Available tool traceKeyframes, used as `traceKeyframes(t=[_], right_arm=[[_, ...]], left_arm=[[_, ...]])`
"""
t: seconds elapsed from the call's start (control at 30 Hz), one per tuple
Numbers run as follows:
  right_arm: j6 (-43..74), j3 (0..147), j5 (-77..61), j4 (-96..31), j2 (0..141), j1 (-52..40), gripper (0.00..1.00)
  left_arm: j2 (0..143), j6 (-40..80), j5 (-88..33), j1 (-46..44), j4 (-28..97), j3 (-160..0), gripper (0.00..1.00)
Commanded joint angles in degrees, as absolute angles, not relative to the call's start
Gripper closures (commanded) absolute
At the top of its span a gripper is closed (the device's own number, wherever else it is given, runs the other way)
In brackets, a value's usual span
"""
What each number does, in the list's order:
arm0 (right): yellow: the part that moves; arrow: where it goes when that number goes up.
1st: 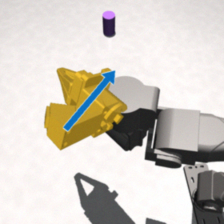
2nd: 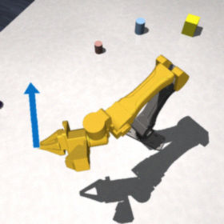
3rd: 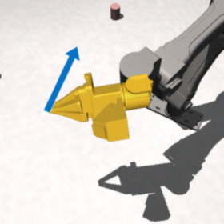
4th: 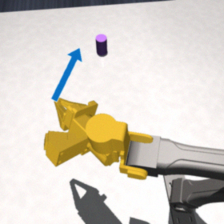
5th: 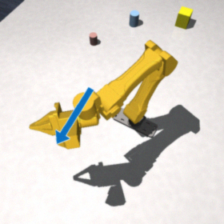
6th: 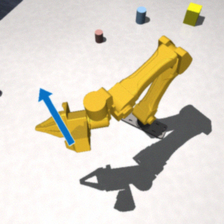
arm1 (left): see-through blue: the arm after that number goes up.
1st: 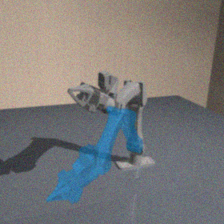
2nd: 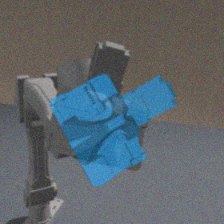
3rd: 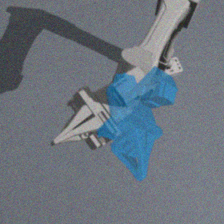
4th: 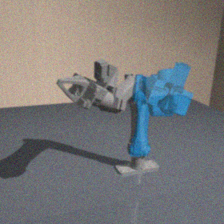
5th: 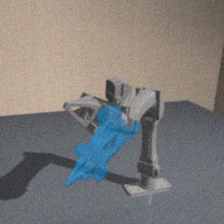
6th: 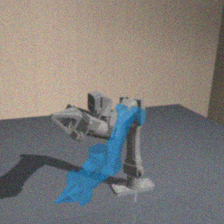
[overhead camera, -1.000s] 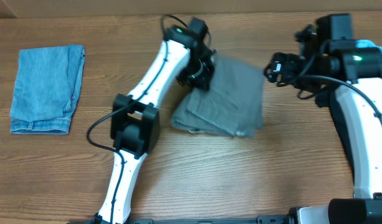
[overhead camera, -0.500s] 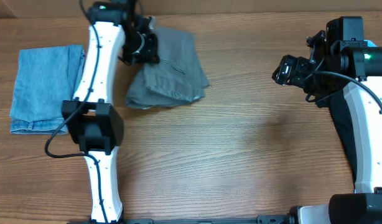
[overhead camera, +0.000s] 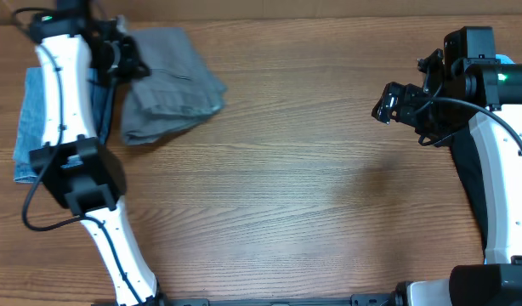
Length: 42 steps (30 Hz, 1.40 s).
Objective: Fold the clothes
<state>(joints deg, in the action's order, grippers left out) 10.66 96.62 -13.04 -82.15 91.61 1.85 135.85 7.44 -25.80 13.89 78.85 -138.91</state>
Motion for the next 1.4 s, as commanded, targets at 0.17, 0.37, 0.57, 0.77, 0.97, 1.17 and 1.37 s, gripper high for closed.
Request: traceKeyframes(t=[0.17, 0.37, 0.57, 0.77, 0.97, 1.17, 1.37], right_arm=[[10.44, 93.56, -12.45, -83.46, 91.64, 1.96, 0.0], [10.46, 93.32, -12.47, -83.77, 91.66, 1.96, 0.0], [10.46, 93.32, -12.49, -84.18, 91.66, 1.96, 0.0], [10.48, 93.32, -12.49, -84.12, 91.66, 1.96, 0.0], [10.46, 93.32, -12.49, -84.2, 91.66, 1.96, 0.0], [10.46, 93.32, -12.47, -84.31, 91.66, 1.96, 0.0], [10.46, 93.32, -12.47, -84.33, 91.66, 1.96, 0.0]], left_arm=[[132.29, 17.23, -34.24, 28.69, 72.77, -140.44, 0.96], [132.29, 20.34, -34.06, 35.11, 70.91, -140.42, 0.96], [132.31, 22.33, -31.53, 38.81, 69.95, -140.38, 0.96], [132.31, 22.28, -20.99, 38.54, 72.86, -138.78, 0.96], [132.31, 22.81, -17.08, 38.57, 73.43, -134.08, 0.96], [132.31, 23.29, -13.45, 38.63, 72.9, -129.64, 0.96], [132.31, 23.4, -10.76, 38.63, 73.71, -129.14, 0.96]])
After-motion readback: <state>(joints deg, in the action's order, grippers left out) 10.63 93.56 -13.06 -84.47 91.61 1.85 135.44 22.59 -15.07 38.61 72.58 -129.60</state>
